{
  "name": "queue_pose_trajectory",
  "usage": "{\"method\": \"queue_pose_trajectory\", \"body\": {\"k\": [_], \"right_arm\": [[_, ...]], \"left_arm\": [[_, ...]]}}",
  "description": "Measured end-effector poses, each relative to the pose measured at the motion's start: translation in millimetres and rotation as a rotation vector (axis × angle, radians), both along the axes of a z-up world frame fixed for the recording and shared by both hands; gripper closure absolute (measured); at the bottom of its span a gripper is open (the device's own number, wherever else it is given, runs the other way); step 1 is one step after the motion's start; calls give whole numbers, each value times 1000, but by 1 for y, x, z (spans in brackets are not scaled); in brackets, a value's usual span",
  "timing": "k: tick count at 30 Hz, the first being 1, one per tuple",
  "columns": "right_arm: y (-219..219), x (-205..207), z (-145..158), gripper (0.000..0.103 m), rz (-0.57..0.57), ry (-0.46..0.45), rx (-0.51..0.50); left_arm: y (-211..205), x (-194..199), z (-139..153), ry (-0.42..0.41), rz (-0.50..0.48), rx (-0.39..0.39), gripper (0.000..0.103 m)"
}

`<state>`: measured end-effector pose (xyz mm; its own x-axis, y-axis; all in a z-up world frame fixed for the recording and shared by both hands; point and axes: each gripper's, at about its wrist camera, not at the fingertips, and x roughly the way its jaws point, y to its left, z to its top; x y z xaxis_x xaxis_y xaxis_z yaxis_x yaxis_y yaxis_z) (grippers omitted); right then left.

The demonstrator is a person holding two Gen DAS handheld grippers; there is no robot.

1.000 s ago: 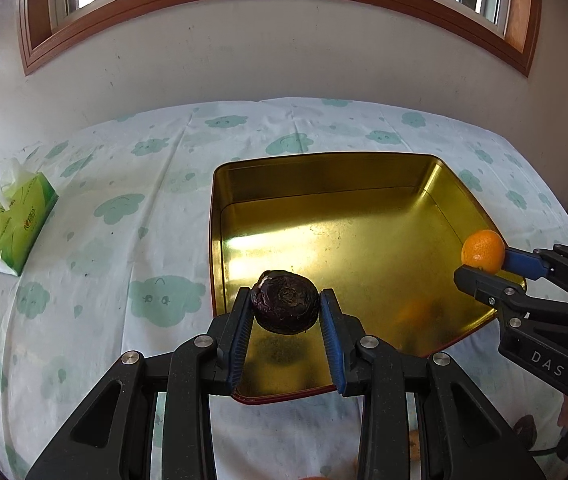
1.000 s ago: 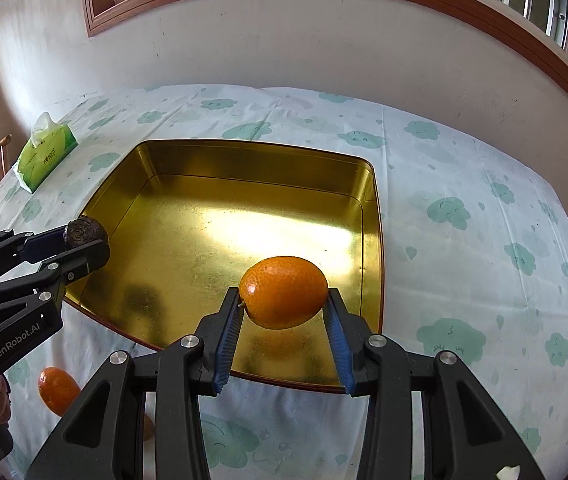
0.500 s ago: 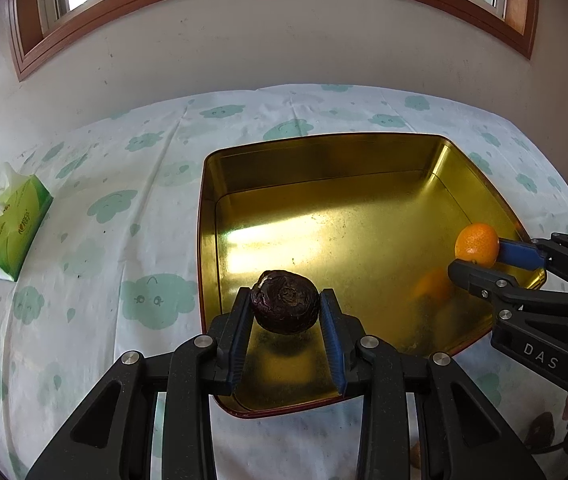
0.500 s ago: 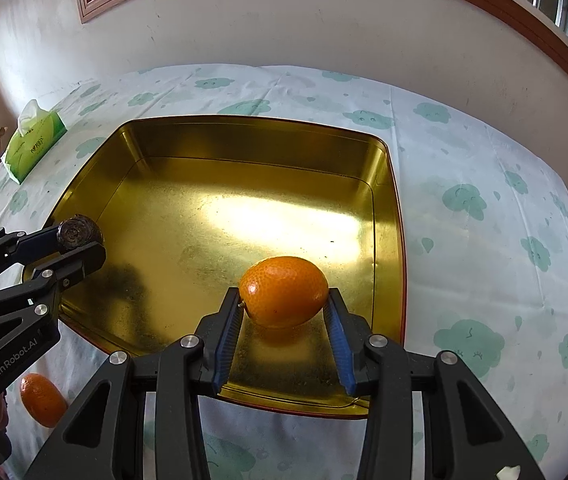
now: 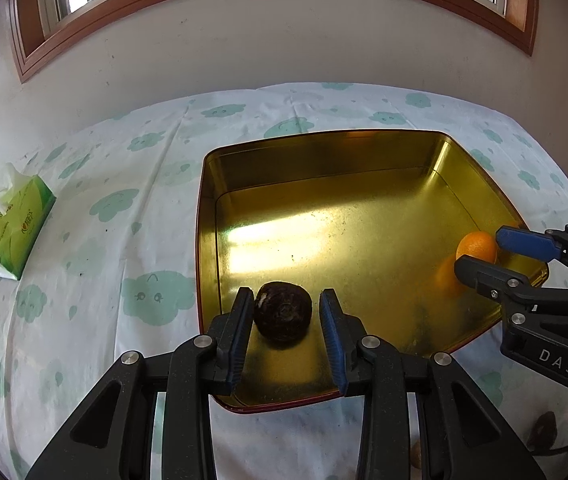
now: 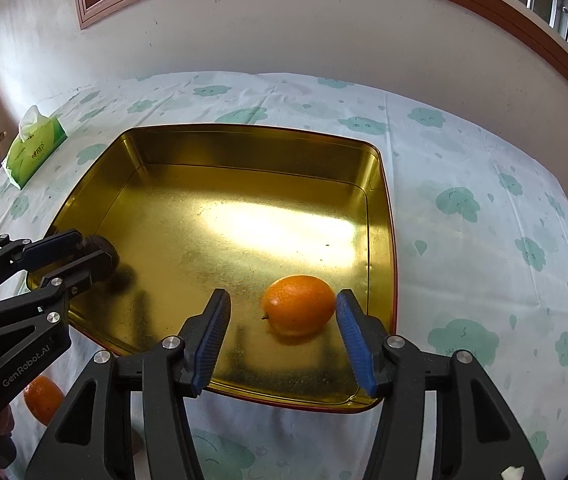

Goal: Organize fruits
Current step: 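Open both tools to drop the fruits into the tin, then withdraw both tools from the tin toward the remaining fruits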

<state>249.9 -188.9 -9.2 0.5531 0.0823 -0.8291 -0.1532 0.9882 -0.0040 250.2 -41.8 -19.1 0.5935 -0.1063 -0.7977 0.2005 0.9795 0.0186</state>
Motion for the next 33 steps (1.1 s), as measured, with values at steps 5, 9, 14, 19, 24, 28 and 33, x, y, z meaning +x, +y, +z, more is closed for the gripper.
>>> {"method": "queue_pose_trajectory", "body": {"k": [5, 9, 14, 19, 24, 28, 33], "right_arm": [[0, -15, 12, 51, -2, -20, 6], [-3, -33, 26, 51, -10, -42, 19], [-6, -60, 41, 51, -17, -66, 14], [-9, -91, 48, 51, -29, -80, 6], [-12, -121, 50, 51, -42, -80, 0], [-11, -149, 52, 51, -41, -82, 5], [-4, -190, 45, 51, -24, -54, 12]], "left_arm": [[2, -12, 6, -5, 6, -11, 67], [4, -29, 17, -24, 1, -18, 67], [7, -56, 32, -45, 5, -31, 67], [12, -91, 40, -59, 13, -27, 67], [24, -126, 42, -65, 27, -24, 67], [34, -153, 38, -59, 42, -18, 67], [42, -187, 23, -30, 52, -14, 67]]}}
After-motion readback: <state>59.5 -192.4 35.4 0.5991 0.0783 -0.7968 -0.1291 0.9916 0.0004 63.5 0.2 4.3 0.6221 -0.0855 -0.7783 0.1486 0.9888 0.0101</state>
